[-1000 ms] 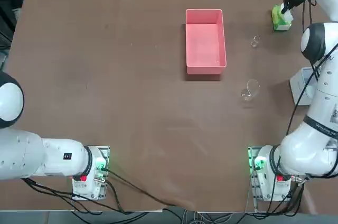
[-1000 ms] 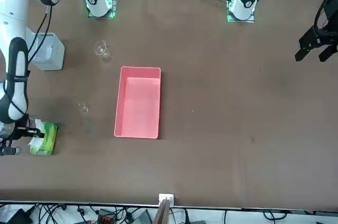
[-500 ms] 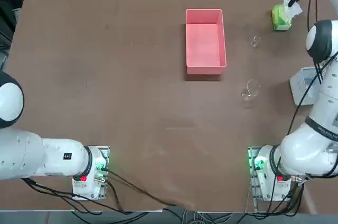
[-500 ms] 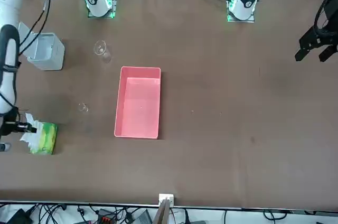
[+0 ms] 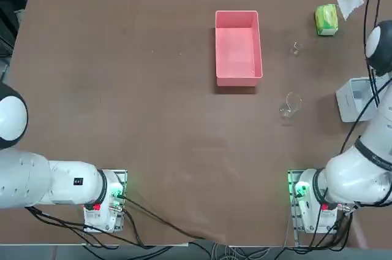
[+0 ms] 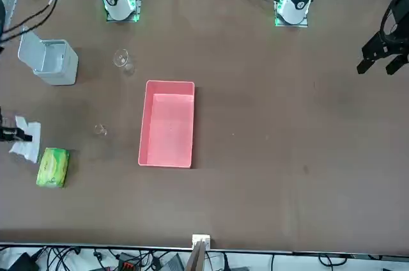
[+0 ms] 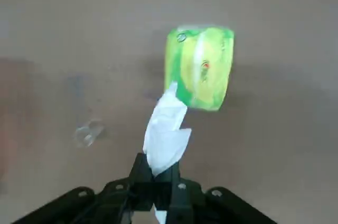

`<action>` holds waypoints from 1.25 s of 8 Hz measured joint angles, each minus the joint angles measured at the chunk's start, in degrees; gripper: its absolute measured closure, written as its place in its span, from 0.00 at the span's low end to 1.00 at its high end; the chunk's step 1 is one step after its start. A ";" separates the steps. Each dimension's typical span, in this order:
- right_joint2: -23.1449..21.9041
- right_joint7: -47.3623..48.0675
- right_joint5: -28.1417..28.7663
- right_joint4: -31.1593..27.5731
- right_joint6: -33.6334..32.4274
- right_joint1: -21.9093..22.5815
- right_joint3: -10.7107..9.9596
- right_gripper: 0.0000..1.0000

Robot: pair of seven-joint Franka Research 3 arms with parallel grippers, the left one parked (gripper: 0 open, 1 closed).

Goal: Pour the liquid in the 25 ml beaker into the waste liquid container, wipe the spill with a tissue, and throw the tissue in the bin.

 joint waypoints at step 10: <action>3.27 9.17 20.47 -1.74 2.81 13.19 1.07 0.98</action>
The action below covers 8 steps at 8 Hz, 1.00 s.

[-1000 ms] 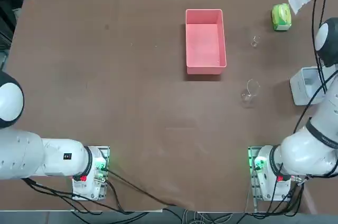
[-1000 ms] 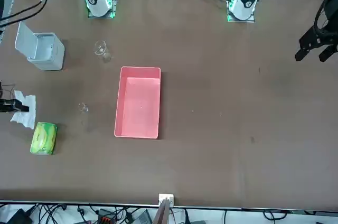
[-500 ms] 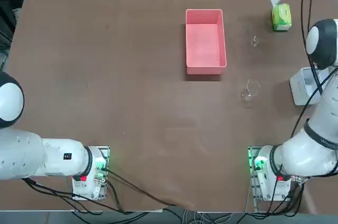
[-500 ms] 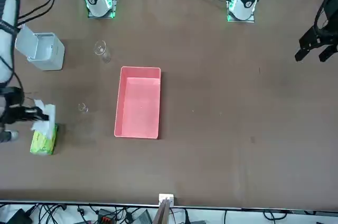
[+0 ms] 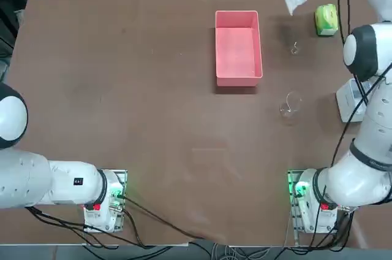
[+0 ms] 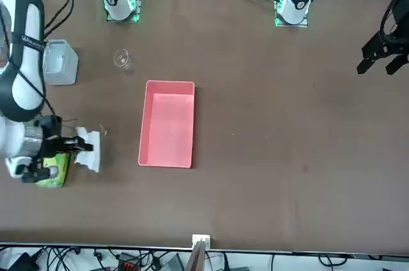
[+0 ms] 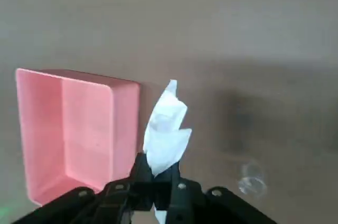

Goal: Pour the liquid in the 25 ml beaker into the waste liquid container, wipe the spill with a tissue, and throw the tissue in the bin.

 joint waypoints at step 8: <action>2.78 -20.86 18.17 -17.12 3.60 -0.63 1.20 0.98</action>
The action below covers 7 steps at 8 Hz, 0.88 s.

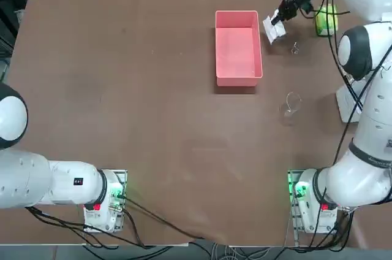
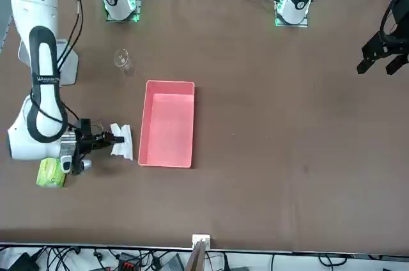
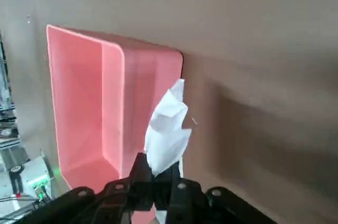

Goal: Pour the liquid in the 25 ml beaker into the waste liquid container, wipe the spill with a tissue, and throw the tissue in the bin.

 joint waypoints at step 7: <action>0.93 -3.99 3.56 -3.71 0.67 -0.02 1.72 0.98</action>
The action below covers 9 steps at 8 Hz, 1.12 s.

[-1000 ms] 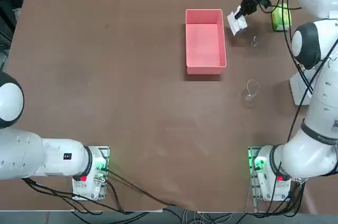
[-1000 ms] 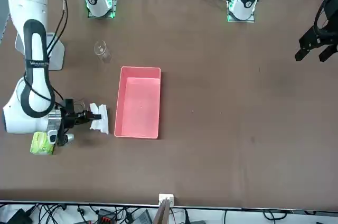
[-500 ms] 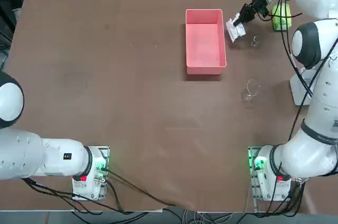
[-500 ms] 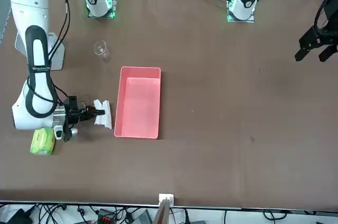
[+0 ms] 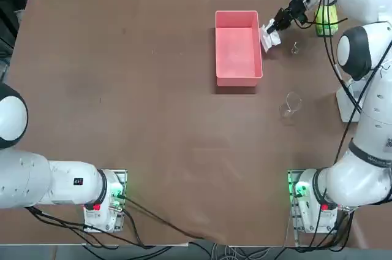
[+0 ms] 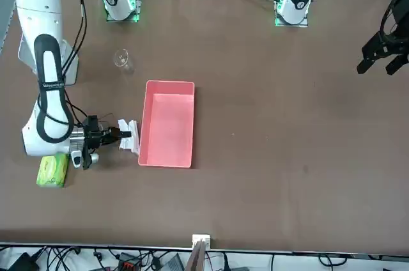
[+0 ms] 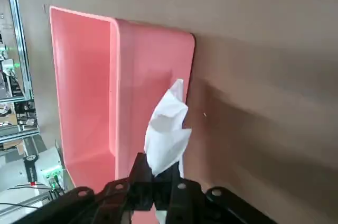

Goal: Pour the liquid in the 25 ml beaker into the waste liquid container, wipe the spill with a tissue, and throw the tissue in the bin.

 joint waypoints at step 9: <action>4.44 -3.72 2.47 -0.21 4.57 0.26 1.21 0.97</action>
